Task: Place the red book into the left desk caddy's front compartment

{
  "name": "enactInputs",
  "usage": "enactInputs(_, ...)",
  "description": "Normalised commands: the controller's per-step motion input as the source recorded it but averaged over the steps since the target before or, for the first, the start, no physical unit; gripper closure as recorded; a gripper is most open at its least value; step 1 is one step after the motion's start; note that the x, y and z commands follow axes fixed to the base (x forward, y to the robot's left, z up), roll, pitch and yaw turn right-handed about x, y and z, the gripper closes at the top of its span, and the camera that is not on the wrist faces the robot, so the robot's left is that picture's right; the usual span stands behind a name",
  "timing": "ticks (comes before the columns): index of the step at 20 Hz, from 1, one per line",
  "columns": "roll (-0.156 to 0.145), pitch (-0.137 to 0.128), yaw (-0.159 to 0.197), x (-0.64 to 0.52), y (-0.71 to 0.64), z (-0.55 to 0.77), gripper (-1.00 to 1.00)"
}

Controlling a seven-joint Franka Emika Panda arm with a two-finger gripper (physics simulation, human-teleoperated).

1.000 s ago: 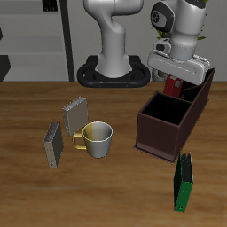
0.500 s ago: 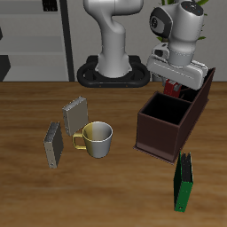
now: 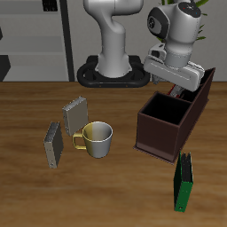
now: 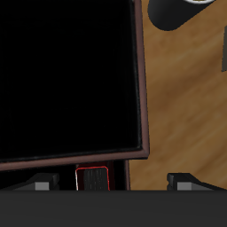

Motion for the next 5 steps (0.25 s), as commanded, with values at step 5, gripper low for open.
enactInputs(5,-0.018,-0.003,0.03,-0.06,-0.28,0.0,-1.0)
